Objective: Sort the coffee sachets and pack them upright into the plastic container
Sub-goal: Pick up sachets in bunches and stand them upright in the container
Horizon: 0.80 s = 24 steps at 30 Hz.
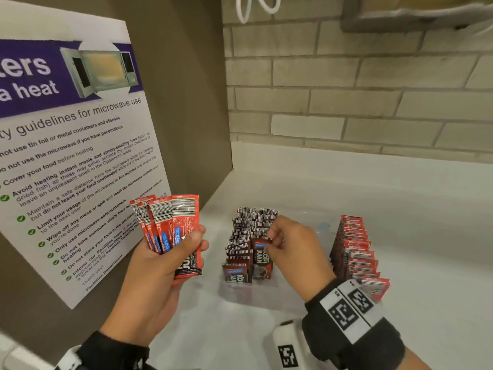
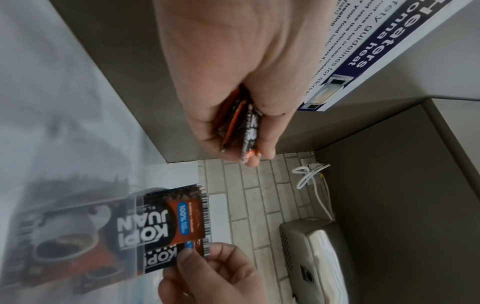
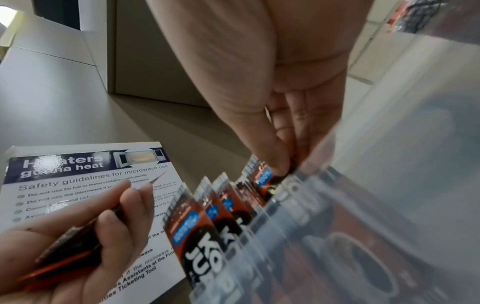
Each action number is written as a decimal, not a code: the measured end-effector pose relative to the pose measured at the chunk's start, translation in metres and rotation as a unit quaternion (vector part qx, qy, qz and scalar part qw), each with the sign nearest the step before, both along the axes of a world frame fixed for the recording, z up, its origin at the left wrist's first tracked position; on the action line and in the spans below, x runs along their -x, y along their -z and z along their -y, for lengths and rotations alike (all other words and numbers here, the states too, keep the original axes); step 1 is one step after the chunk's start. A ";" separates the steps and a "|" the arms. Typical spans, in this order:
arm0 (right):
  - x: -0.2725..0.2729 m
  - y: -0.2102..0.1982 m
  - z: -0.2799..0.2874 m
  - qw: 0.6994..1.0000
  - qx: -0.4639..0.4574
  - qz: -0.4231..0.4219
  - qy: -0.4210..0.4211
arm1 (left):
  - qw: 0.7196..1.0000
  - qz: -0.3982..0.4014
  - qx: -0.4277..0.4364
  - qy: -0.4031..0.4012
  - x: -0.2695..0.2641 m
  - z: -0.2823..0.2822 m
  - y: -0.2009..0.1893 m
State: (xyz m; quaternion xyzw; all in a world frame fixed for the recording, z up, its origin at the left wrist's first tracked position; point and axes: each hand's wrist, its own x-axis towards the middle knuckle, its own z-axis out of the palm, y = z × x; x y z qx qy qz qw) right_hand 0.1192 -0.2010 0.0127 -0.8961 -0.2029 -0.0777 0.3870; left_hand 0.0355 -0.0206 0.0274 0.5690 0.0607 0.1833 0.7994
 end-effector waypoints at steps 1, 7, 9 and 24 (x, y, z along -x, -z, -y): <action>0.000 0.002 0.000 1.000 0.003 -0.002 0.000 | 1.000 -0.002 0.001 -0.001 0.000 0.001 0.000; -0.003 0.004 0.007 0.999 -0.018 -0.042 -0.001 | 1.000 -0.009 0.003 0.002 -0.002 0.004 0.002; -0.004 0.002 0.010 0.999 -0.008 -0.052 0.000 | 1.000 -0.010 0.006 0.006 -0.002 0.005 0.003; 0.041 -0.034 -0.026 0.904 -0.341 -0.216 -0.142 | 0.996 0.022 0.031 0.081 -0.019 0.039 -0.025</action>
